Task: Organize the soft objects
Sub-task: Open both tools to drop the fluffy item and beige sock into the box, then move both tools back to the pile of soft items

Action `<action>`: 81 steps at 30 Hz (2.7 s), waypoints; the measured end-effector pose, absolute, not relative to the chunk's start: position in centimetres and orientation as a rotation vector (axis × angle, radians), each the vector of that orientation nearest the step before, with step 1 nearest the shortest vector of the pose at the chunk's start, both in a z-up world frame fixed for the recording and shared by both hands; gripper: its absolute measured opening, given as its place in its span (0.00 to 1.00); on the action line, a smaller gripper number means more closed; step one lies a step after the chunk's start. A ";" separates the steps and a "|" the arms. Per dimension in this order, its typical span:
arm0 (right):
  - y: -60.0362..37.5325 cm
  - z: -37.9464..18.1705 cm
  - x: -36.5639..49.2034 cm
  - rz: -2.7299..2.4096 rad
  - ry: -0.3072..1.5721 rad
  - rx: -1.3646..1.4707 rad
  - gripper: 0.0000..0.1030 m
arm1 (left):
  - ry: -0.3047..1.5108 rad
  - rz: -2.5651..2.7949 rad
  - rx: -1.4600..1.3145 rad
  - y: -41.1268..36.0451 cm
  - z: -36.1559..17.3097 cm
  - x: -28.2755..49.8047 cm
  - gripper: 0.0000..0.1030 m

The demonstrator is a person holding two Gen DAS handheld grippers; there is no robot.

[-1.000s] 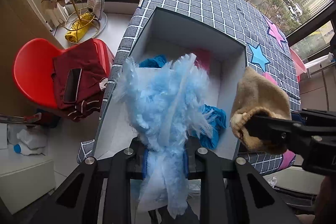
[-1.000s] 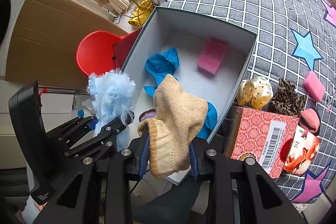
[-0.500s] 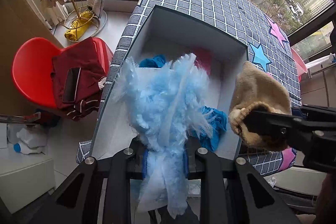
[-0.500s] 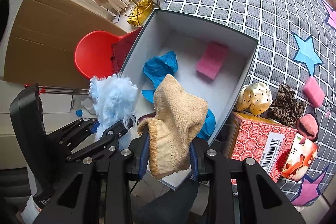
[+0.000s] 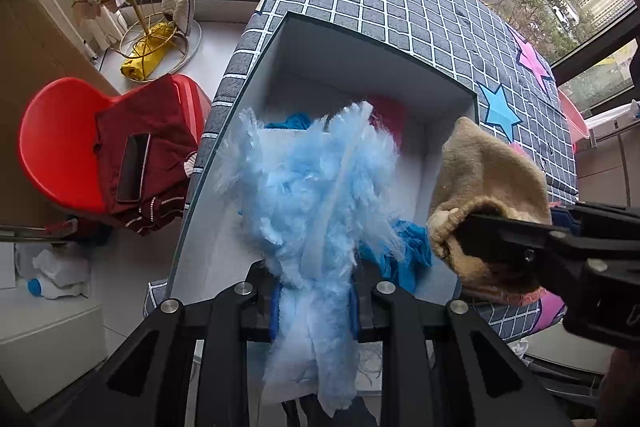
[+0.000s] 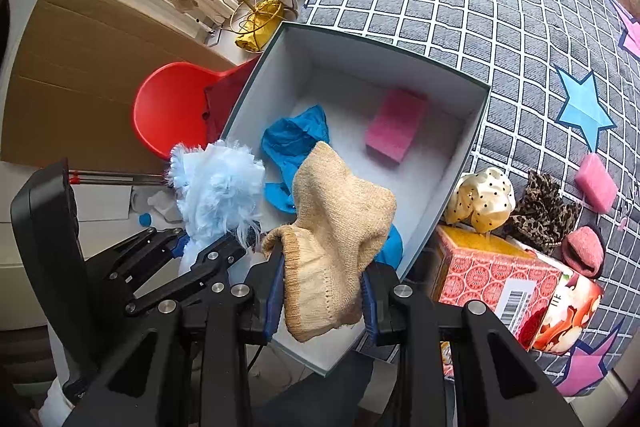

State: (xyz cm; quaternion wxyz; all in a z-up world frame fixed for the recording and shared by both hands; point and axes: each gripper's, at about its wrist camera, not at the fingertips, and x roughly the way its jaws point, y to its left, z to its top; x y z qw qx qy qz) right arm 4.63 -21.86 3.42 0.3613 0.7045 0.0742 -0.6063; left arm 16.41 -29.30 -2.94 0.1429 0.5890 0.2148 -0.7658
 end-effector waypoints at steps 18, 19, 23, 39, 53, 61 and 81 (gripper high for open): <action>-22.2 3.4 3.3 -1.598 0.132 1.775 0.79 | 0.655 -2.179 1.708 -29.6 -3.7 16.4 0.83; -22.1 3.6 3.2 -1.605 0.128 1.773 0.79 | 0.663 -2.179 1.703 -29.7 -3.6 16.4 0.85; -21.4 4.5 2.5 -1.628 0.091 1.769 0.79 | 0.730 -2.187 1.696 -30.1 -3.6 16.3 1.00; -7.8 4.0 -4.9 -1.868 -0.150 1.922 0.79 | 0.788 -2.282 1.724 -27.0 -1.5 13.4 1.00; 2.3 -4.8 -7.7 -1.904 -0.312 2.219 0.79 | 0.682 -2.276 1.818 -21.9 -0.4 10.0 1.00; 2.1 -8.5 -10.8 -1.951 -0.421 2.224 1.00 | 0.629 -2.258 1.858 -19.0 0.0 7.5 1.00; 0.3 -13.4 -13.5 -1.925 -0.193 2.230 0.70 | 0.461 -2.232 1.973 -11.6 -1.3 -0.6 1.00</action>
